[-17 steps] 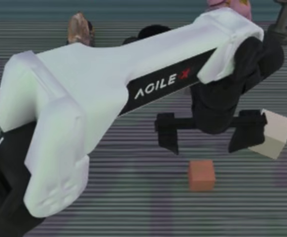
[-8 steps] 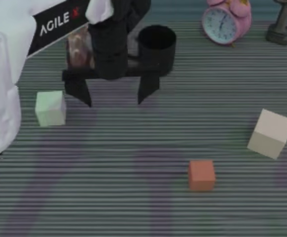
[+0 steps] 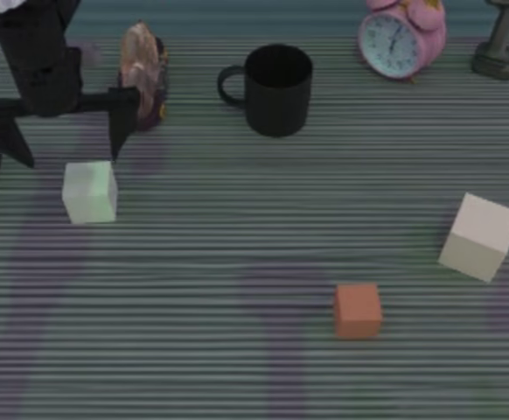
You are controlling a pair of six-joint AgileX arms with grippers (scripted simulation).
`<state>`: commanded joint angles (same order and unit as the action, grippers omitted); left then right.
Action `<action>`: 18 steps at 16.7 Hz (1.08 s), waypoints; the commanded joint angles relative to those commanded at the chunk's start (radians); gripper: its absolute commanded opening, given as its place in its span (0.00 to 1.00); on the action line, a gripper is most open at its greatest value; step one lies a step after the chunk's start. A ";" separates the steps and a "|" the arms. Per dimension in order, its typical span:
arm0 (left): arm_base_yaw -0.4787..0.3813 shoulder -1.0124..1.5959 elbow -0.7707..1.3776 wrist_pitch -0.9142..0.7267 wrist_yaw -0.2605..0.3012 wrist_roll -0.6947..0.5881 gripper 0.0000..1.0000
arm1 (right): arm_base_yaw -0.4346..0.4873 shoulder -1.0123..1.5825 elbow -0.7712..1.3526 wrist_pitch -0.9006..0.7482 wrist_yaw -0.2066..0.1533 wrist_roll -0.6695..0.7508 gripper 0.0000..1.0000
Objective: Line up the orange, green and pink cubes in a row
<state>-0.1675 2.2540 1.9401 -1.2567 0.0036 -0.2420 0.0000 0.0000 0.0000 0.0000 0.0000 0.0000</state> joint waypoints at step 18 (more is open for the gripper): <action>0.002 0.087 -0.216 0.304 0.001 0.003 1.00 | 0.000 0.000 0.000 0.000 0.000 0.000 1.00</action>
<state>-0.1659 2.3414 1.7236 -0.9529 0.0045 -0.2393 0.0000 0.0000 0.0000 0.0000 0.0000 0.0000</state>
